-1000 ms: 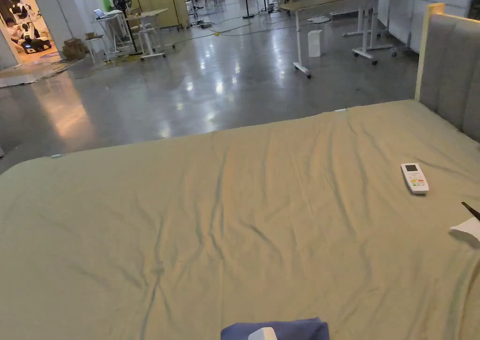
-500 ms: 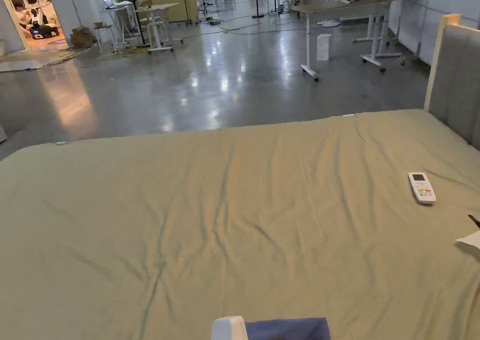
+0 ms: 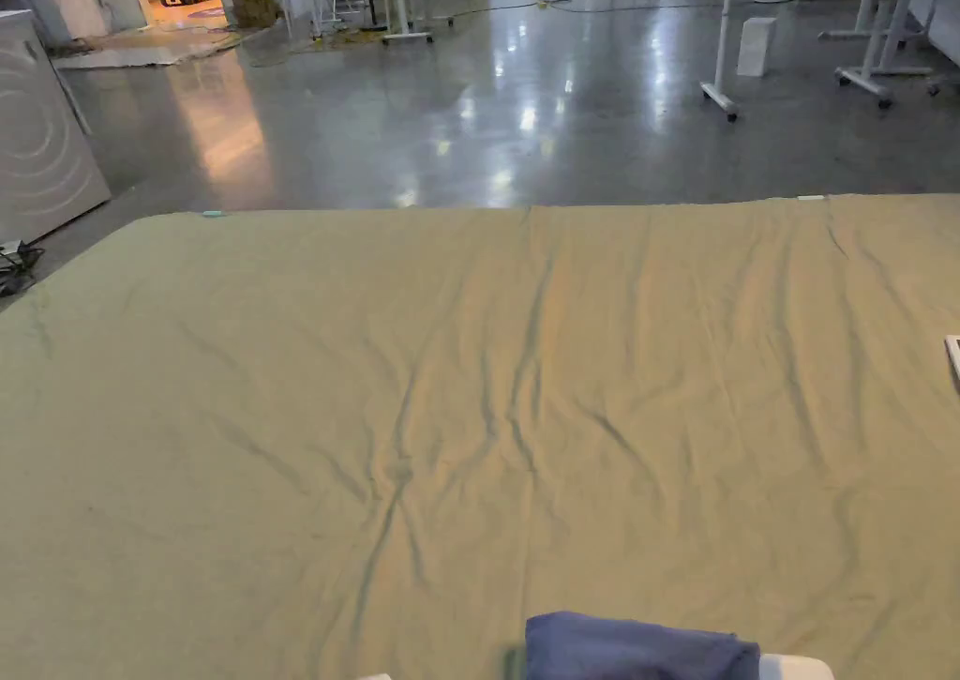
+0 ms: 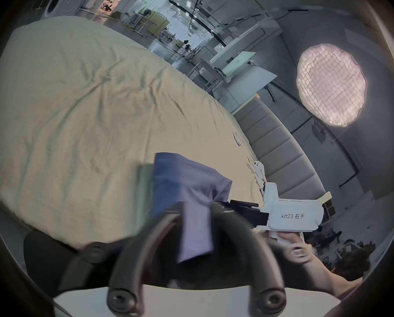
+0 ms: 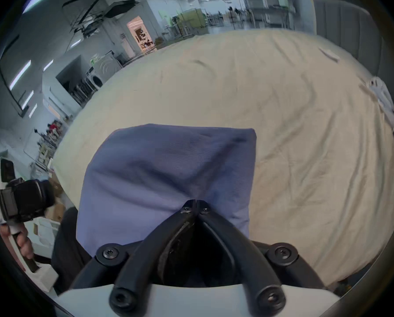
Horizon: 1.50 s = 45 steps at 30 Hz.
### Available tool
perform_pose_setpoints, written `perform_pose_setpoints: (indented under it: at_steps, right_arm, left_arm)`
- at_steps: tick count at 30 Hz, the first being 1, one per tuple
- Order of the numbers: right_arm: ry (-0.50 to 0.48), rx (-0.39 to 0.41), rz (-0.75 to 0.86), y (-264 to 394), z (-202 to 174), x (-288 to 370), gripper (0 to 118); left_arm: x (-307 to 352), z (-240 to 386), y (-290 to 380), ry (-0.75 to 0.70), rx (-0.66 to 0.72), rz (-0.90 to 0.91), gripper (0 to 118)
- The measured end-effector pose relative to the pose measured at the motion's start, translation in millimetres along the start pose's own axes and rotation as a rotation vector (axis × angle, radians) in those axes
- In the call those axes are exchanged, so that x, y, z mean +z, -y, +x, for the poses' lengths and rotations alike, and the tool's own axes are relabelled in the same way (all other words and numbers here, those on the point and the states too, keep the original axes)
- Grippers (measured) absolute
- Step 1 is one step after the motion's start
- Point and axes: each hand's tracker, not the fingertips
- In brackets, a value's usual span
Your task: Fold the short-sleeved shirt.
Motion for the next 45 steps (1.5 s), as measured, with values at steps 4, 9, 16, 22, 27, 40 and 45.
perform_pose_setpoints:
  at_steps: [4,9,16,22,27,40,45]
  right_arm:
    - [0.012,-0.051,-0.008,0.1,4.2,-1.2,0]
    - [0.016,-0.029,-0.010,1.9,2.3,-0.6,0]
    - [0.018,-0.022,-0.013,3.5,4.8,-3.0,0]
    - [0.011,-0.037,0.004,5.9,2.5,2.9,0]
    - [0.009,-0.030,0.001,3.5,2.5,1.5,0]
    - [-0.061,-0.029,0.171,11.7,-28.9,74.5,0]
    - [-0.061,-0.063,0.177,21.7,-40.0,82.1,0]
  left_arm:
    - [-15.4,-18.3,-8.3,0.013,0.075,-0.024,109]
    - [-53.2,-44.2,-20.2,0.142,0.180,-0.110,110]
    - [-111.7,-53.4,-26.6,0.248,0.249,-0.323,89]
    - [-122.6,-50.4,-25.8,0.131,0.212,-0.329,37]
    - [-123.5,-61.1,-19.5,0.142,0.277,-0.316,32]
    - [-14.3,-82.0,-111.0,0.116,0.186,-0.202,29]
    - [79.7,-150.3,-170.2,-0.092,0.225,-0.118,29]
